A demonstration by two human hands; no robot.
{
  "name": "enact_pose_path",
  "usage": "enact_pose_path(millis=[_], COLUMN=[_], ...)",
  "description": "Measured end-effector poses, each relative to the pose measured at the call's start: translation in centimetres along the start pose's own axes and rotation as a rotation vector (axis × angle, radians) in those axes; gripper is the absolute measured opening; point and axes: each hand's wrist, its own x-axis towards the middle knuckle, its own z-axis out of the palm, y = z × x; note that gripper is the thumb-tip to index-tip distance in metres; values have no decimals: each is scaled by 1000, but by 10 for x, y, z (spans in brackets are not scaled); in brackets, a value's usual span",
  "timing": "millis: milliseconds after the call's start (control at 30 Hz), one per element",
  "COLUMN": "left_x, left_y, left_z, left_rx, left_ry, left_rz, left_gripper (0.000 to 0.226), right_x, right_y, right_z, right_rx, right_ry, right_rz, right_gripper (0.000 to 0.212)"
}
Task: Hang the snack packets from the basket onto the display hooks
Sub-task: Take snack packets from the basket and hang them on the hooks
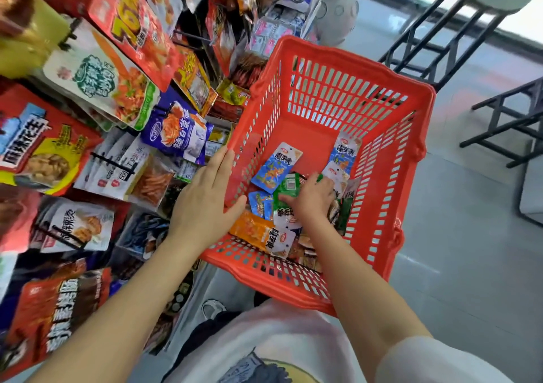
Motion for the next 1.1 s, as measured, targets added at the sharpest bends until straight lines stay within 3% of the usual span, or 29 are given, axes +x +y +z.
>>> enact_pose_path(millis=[100, 200, 333, 467, 567, 667, 833, 933, 1033, 1100], left_x=[-1, 0, -1, -1, 0, -1, 0, 1, 1, 1], left_y=[0, 0, 1, 1, 3, 4, 4, 1, -1, -2], left_z=[1, 2, 0, 0, -2, -4, -3, -1, 3, 4], left_rx=[4, 11, 1, 9, 8, -1, 6, 10, 17, 15], left_ry=[10, 14, 17, 3, -5, -3, 15, 36, 42, 43], left_rz=[2, -2, -6, -22, -32, -41, -26, -14, -11, -12], left_gripper=[84, 84, 83, 83, 83, 82, 82, 82, 82, 82], right_x=[5, 15, 17, 11, 12, 20, 45, 65, 79, 88], right_y=[3, -4, -12, -14, -17, -18, -21, -25, -36, -43], right_z=[-11, -22, -25, -19, -26, -40, -62, -64, -54, -35], right_rx=[-109, -91, -34, -136, 28, 247, 1049, 1389, 1389, 1263], right_ry=[-62, -100, -286, -355, -460, -353, -239, -239, -200, -239], right_rz=[19, -99, -206, -259, -317, -321, -10, 157, 220, 193], right_gripper=[119, 90, 49, 50, 72, 54, 12, 18, 29, 36])
